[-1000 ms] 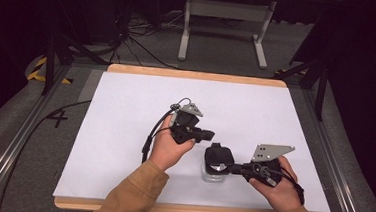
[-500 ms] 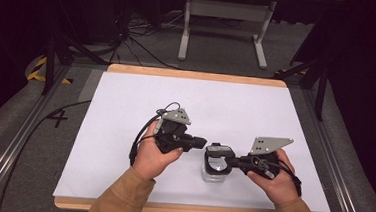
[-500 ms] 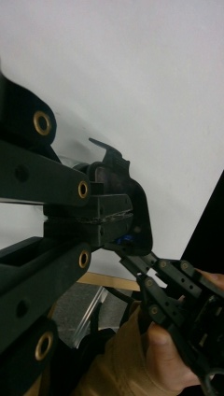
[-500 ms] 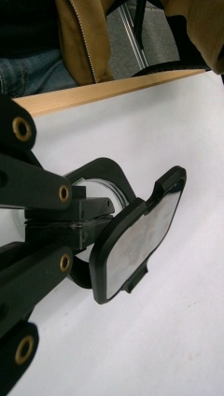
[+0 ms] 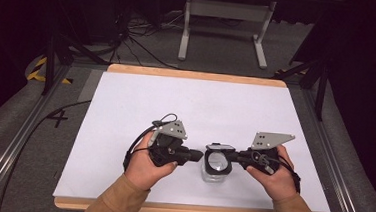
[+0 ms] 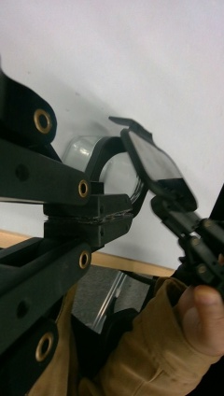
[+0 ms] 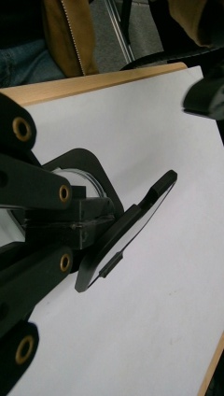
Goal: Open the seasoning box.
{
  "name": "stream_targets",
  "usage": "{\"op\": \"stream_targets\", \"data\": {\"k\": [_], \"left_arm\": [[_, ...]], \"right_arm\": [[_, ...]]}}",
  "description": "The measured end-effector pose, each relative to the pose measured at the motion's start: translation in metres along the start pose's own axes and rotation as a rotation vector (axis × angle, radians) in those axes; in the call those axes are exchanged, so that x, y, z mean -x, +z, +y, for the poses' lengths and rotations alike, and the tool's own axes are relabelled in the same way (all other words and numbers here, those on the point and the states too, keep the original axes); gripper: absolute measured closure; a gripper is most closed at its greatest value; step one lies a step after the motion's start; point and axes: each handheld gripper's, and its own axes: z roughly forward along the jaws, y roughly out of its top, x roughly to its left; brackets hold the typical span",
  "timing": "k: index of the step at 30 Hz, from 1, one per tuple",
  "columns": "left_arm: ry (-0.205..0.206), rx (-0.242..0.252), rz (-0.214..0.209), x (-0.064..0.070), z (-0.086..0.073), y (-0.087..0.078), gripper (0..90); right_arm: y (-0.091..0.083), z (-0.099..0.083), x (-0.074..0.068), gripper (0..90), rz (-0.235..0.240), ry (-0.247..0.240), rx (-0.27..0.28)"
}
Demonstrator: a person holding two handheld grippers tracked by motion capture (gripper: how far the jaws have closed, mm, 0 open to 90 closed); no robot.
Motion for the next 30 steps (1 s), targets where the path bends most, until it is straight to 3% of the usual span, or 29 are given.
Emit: {"op": "stream_targets", "data": {"k": [7,10,12,17,20,30], "left_arm": [[0.045,-0.036,-0.013,0.0,-0.006,0.021,88.6],[0.092,-0.002,-0.011,0.0,-0.011,0.032,84.9],[0.086,-0.033,-0.01,-0.002,-0.014,0.039,86.9],[0.05,-0.05,-0.01,-0.005,-0.019,0.052,89.4],[0.061,-0.049,0.035,-0.005,-0.022,0.06,89.7],[0.047,-0.021,0.045,-0.006,-0.023,0.063,89.7]], "right_arm": [[0.001,0.0,0.002,90.0,-0.038,0.02,0.037],[0.0,-0.001,0.002,90.0,-0.044,0.027,0.055],[0.0,-0.001,0.003,90.0,-0.048,0.03,0.062],[0.0,-0.001,0.004,90.0,-0.059,0.035,0.075],[0.0,-0.002,0.006,90.0,-0.074,0.026,0.09],[0.002,-0.004,0.013,90.0,-0.098,0.045,0.145]]}}
